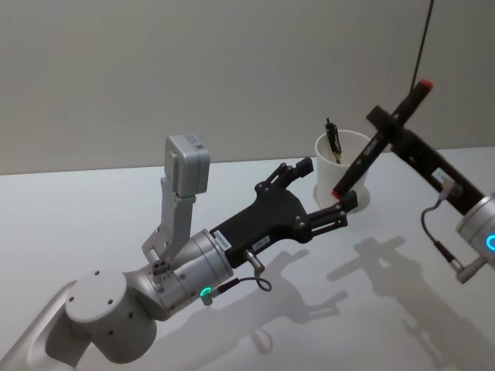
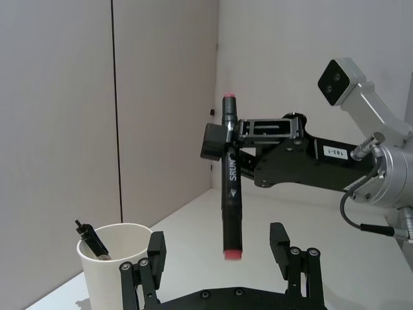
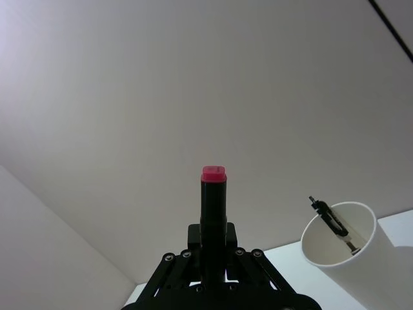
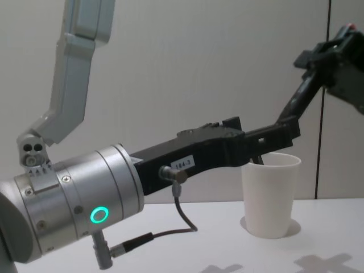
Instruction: Place the pen into the pen holder.
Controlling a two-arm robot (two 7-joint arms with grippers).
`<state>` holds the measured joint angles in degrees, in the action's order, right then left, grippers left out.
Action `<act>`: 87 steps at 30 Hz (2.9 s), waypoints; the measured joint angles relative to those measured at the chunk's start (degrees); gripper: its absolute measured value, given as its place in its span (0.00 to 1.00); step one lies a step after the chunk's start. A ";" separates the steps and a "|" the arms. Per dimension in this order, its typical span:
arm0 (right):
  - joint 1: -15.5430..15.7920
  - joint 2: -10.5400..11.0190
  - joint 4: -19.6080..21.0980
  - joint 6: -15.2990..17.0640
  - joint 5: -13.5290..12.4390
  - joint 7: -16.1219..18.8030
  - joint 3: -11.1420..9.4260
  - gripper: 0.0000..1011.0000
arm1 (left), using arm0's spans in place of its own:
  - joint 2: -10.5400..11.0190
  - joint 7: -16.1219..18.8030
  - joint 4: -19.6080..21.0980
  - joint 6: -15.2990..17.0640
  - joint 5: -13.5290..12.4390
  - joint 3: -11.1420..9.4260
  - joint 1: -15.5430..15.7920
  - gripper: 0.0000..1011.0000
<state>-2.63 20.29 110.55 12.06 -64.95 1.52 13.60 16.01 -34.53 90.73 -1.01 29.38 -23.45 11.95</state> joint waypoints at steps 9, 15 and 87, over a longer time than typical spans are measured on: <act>-0.10 1.39 0.26 -2.00 -2.36 -0.21 -1.42 0.18 | 0.00 0.00 0.00 0.00 0.01 0.00 0.00 0.99; -0.66 2.06 0.08 -3.38 -2.93 -0.39 -2.18 0.18 | 0.00 0.00 0.00 0.00 0.01 0.00 0.00 0.99; -20.42 -8.85 -35.58 -22.37 44.43 11.67 5.08 0.18 | 0.00 0.00 0.00 0.00 0.01 0.00 0.00 0.99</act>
<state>-23.05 11.44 74.97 -10.31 -20.52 13.18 18.68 16.01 -34.53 90.73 -1.02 29.38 -23.45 11.95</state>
